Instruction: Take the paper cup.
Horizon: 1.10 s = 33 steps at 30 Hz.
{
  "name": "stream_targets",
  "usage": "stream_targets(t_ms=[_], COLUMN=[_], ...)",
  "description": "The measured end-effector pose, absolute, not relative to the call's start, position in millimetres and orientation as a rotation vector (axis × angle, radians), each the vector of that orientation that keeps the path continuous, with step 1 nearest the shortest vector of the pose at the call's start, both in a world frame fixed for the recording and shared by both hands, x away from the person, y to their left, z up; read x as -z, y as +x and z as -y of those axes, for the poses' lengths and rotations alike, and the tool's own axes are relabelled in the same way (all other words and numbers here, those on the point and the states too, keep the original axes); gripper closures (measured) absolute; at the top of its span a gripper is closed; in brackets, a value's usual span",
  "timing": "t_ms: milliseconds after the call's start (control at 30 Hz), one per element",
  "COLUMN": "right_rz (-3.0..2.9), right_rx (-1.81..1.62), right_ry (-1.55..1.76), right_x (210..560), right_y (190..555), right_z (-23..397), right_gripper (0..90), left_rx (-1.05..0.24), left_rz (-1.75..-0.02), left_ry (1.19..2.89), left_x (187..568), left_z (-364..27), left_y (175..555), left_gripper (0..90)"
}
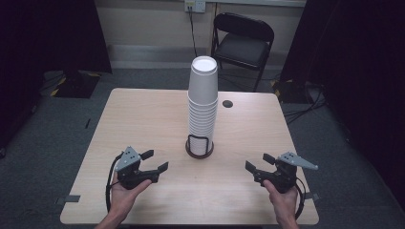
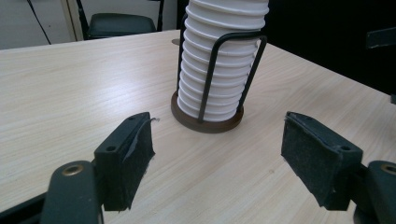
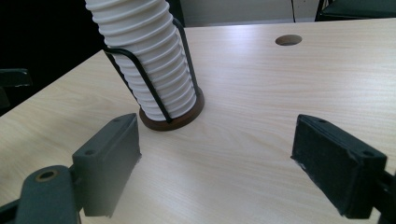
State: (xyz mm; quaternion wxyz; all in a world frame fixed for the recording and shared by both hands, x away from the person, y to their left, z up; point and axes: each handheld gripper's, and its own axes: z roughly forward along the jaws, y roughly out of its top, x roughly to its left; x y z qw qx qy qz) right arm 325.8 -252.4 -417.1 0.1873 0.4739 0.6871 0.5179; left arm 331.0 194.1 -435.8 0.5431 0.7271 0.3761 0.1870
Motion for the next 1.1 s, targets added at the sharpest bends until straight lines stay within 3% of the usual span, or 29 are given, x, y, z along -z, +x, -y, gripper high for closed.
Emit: stream_targets(t_ms=[300, 433, 800, 1100], right_rz=[-1.937, -1.950, -1.959, -1.980], right_rx=[-1.446, -1.467, -1.472, -1.464], right_ry=[1.317, 1.316, 1.289, 1.275], right_x=[419.0, 419.9, 419.3, 420.3], right_y=[323.6, 322.4, 316.2, 315.3], right_z=[253.8, 252.9, 242.3, 238.5], right_gripper=[15.1, 14.9, 15.7, 15.3], left_rx=[-0.434, -0.426, -0.406, -0.425], left_rz=[-0.887, -0.815, -0.765, -0.729], left_ry=[1.729, 1.750, 1.767, 1.728], left_x=[428.7, 416.8, 386.7, 352.4], left_z=[-191.6, -186.7, -167.3, -170.9], left_y=[331.5, 327.8, 341.8, 357.5], left_gripper=[23.4, 18.4, 22.3, 18.5])
